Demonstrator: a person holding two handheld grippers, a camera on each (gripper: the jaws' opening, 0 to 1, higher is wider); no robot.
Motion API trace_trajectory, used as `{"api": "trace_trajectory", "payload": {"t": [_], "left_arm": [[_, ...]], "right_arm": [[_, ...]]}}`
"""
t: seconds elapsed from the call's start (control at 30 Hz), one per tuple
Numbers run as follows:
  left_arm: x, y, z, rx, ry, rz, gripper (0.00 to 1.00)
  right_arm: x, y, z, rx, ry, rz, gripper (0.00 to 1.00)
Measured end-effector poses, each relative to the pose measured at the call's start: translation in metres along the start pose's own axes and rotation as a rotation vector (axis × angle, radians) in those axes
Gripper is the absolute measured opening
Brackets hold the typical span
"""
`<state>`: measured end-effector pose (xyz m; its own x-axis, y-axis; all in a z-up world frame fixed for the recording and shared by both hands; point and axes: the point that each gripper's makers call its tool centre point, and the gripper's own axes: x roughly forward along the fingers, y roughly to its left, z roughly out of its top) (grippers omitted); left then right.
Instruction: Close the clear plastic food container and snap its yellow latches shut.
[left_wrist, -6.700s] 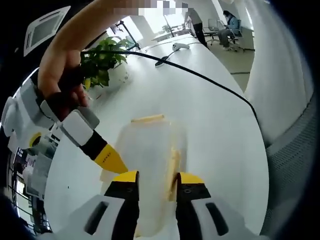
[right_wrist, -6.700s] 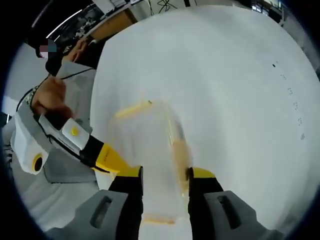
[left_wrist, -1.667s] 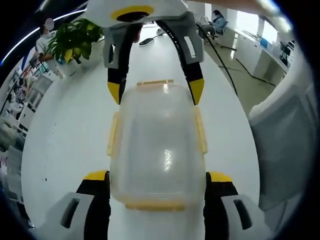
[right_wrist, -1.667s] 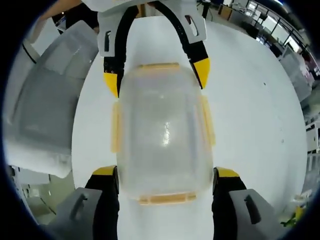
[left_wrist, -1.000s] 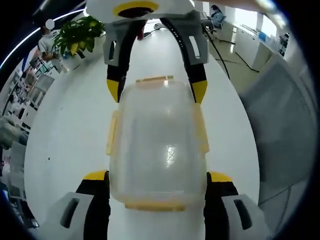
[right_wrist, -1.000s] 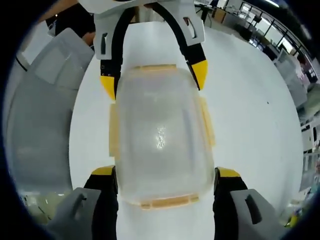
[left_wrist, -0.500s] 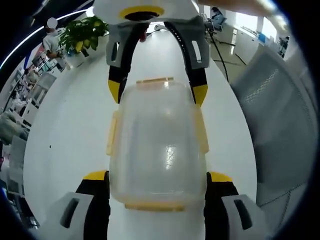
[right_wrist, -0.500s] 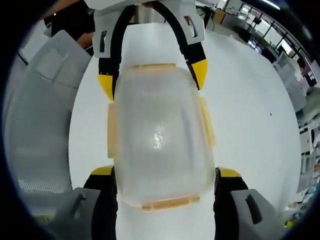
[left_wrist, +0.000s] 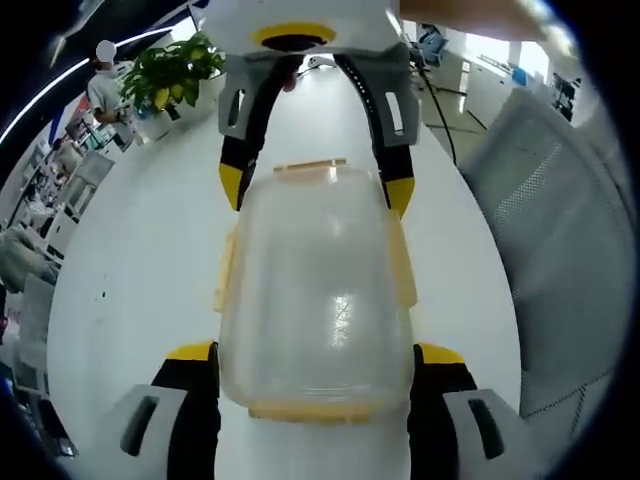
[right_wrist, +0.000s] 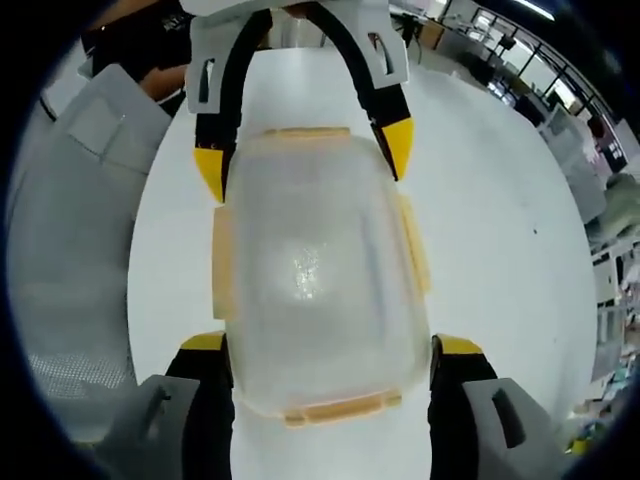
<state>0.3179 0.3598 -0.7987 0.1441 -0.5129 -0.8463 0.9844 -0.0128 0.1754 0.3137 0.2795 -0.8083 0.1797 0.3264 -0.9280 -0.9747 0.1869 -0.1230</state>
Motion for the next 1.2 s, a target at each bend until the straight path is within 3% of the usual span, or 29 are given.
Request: {"api": "trace_trajectory", "payload": {"t": [0.37,0.7,1.07,1.2], "left_arm": [[0.007,0.044,-0.004,-0.011,-0.028,0.01,0.74],[0.014,0.079,-0.007,0.013,-0.001,0.018,0.74],[0.015,0.088,-0.007,0.019,-0.011,0.034,0.75],[0.017,0.088,-0.011,0.074,0.008,0.06,0.76]], "right_arm": [[0.01,-0.042,0.004,-0.005,0.016,-0.019,0.78],[0.016,-0.078,0.01,0.011,-0.017,-0.031,0.78],[0.017,-0.086,0.012,0.016,-0.041,-0.035,0.78],[0.017,-0.086,0.013,0.025,-0.045,-0.04,0.79]]}}
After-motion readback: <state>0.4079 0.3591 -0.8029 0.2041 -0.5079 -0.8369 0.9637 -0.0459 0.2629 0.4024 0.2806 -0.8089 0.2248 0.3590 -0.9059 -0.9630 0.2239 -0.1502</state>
